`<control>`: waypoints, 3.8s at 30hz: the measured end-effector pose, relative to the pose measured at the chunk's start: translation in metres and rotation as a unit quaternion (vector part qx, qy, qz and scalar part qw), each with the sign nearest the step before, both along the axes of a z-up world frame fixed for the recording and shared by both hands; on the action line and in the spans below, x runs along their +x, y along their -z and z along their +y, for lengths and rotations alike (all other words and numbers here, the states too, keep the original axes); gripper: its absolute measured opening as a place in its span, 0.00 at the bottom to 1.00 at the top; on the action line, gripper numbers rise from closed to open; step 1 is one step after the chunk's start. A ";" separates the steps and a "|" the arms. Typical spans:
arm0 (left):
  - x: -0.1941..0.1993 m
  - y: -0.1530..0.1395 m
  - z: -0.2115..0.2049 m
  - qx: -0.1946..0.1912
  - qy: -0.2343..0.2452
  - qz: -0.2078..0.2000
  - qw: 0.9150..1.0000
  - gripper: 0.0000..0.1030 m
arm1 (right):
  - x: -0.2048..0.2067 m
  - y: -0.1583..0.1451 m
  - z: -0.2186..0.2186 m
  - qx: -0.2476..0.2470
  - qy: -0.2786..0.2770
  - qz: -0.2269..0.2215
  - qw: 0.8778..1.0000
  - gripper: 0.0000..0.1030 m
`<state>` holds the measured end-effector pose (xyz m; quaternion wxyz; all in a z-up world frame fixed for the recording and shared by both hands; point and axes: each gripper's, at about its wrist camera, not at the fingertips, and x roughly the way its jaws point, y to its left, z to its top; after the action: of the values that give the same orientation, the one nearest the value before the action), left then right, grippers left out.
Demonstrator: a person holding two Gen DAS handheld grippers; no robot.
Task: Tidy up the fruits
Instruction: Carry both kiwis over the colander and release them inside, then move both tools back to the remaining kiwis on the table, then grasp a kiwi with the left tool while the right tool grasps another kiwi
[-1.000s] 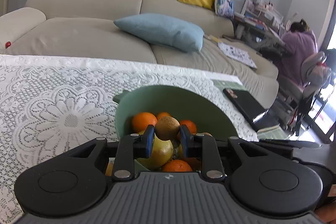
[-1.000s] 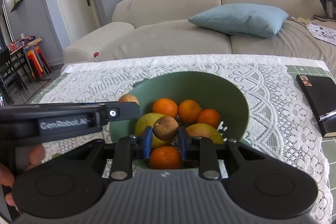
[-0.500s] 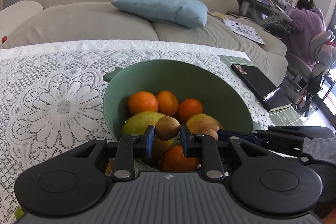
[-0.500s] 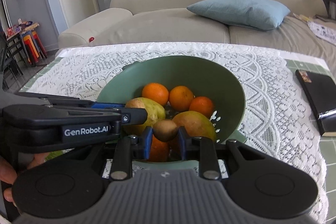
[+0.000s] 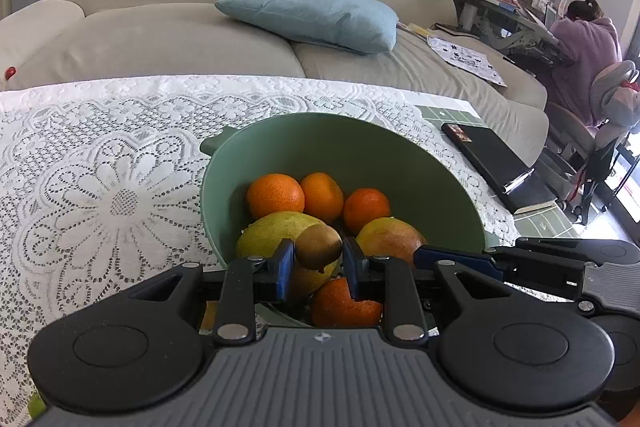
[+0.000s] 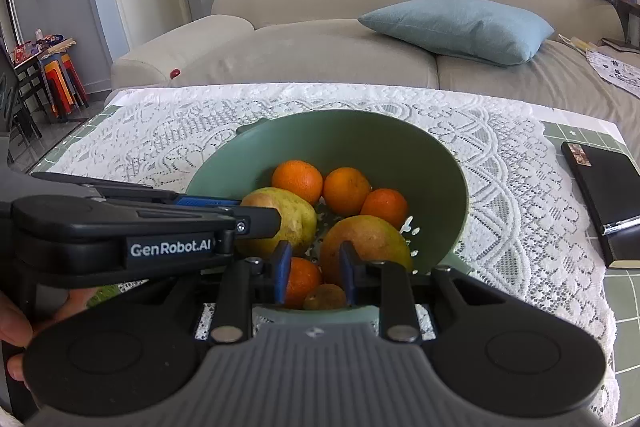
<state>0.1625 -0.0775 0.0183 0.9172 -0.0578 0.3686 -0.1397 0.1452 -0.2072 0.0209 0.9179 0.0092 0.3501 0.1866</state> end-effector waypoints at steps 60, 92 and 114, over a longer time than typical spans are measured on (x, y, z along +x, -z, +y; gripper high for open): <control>-0.073 0.001 0.115 0.049 -0.005 0.004 0.999 0.46 | -0.051 0.007 0.117 -0.077 -0.170 -0.046 0.981 0.12; -0.015 0.041 0.072 0.162 0.063 0.019 0.985 0.26 | -0.030 0.028 0.109 -0.096 -0.123 -0.018 0.988 0.13; -0.043 0.007 0.126 0.081 -0.046 0.026 0.995 0.25 | -0.024 0.042 0.173 -0.276 -0.224 -0.086 0.931 0.13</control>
<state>0.1195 0.0489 0.0108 0.9143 -0.0037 0.3997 -0.0652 0.1212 -0.0345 -0.0214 0.8453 -0.3389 0.3004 0.2835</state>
